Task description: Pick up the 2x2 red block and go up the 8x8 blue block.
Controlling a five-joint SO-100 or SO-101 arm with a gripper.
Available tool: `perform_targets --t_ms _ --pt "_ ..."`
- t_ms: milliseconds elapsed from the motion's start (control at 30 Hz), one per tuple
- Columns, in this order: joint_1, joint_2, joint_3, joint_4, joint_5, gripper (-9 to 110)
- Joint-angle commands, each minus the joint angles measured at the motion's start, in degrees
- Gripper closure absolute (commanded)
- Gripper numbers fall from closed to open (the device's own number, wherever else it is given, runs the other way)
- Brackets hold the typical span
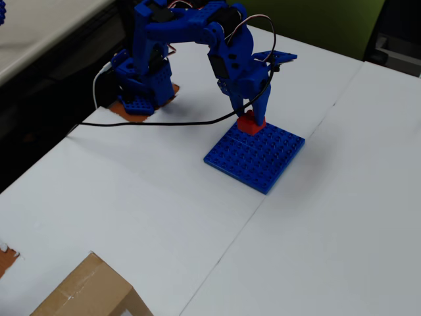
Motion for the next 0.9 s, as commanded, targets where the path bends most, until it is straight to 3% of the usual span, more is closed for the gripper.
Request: perform_targets --t_ms 0,867 --pt "0.00 0.62 -2.64 -0.35 -8.88 101" --pt "-0.18 3.43 1.76 -3.60 -9.58 101"
